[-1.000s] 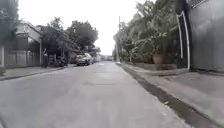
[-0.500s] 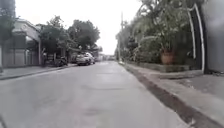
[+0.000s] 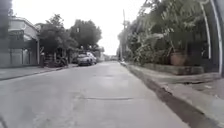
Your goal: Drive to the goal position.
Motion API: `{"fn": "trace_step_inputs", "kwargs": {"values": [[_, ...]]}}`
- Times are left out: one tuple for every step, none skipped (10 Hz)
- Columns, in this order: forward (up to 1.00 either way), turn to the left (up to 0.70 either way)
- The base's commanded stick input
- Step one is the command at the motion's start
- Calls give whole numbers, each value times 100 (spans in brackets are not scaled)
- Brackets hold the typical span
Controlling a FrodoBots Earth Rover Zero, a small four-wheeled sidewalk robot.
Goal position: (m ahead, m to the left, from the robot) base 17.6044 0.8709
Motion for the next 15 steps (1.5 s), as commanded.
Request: {"fn": "trace_step_inputs", "kwargs": {"values": [[100,0],[100,0],[100,0],[100,0],[100,0],[100,0],[100,0],[100,0],[100,0],[100,0],[100,0],[100,0],[100,-21],[100,-40],[100,-40]]}}
